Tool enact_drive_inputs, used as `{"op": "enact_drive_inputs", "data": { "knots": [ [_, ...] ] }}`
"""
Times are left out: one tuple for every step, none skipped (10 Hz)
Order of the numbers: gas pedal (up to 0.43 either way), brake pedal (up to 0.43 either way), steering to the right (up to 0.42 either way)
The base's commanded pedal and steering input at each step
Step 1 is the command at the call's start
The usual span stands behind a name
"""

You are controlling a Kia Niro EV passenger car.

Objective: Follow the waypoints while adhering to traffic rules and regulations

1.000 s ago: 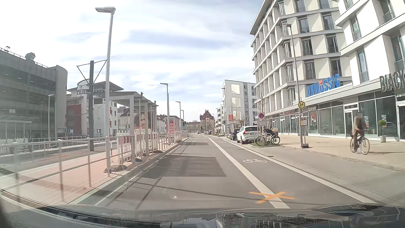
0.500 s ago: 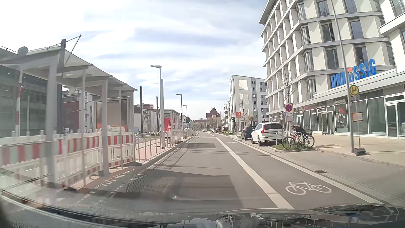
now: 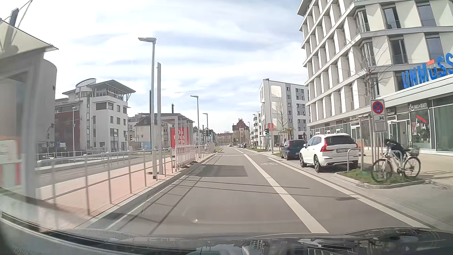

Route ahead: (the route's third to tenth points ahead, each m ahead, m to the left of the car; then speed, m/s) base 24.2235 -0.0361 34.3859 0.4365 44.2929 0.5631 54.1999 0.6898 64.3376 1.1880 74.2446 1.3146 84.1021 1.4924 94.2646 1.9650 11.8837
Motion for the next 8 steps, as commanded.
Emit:
{"op": "enact_drive_inputs", "data": {
  "knots": [
    [0.177, 0.000, -0.003],
    [0.169, 0.000, -0.003],
    [0.169, 0.000, -0.003],
    [0.169, 0.000, -0.003],
    [0.169, 0.000, -0.003],
    [0.157, 0.000, -0.003],
    [0.138, 0.000, -0.003],
    [0.138, 0.000, -0.003]
  ]
}}
